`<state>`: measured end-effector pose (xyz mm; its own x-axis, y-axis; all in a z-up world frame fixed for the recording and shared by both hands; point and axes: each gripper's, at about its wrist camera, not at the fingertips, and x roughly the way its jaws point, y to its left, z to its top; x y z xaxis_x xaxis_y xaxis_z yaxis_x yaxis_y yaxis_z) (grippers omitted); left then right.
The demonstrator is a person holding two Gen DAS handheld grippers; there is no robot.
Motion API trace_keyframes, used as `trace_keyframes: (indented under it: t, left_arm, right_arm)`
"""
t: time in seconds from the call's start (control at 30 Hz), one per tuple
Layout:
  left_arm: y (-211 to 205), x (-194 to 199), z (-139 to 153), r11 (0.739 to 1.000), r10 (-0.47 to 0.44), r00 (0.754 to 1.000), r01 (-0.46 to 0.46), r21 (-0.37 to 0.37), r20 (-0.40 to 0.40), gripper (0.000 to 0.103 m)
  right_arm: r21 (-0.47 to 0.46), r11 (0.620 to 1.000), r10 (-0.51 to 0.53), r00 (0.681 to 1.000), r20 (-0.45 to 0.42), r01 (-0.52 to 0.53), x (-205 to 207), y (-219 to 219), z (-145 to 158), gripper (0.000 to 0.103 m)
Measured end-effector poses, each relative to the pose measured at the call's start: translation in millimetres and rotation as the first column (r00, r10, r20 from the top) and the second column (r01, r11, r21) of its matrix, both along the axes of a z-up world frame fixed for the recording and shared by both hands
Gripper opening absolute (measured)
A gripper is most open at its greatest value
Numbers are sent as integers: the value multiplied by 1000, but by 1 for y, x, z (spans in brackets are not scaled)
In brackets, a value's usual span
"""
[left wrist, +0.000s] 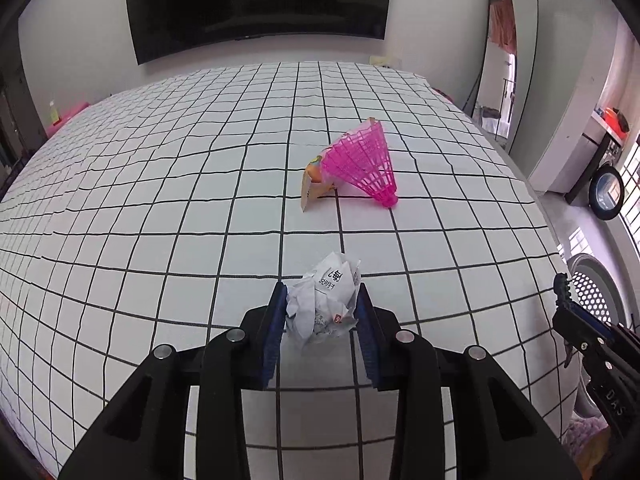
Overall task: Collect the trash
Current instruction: 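Carry dinosaur and paper over the basket and open both tools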
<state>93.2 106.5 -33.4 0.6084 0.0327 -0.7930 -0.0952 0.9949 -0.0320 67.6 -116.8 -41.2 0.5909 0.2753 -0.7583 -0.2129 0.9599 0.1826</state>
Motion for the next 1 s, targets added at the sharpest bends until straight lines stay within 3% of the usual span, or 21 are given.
trace_keyframes:
  t: [0.4, 1.0]
  left_arm:
    - [-69, -33, 28, 985, -172, 983, 173, -13, 71, 33]
    - [-202, -43, 30, 906, -421, 905, 422, -13, 66, 34]
  right_arm:
    - [-17, 995, -100, 995, 29, 100, -41, -48, 14, 20]
    - [-20, 942, -333, 942, 45, 334, -83, -166, 18, 20]
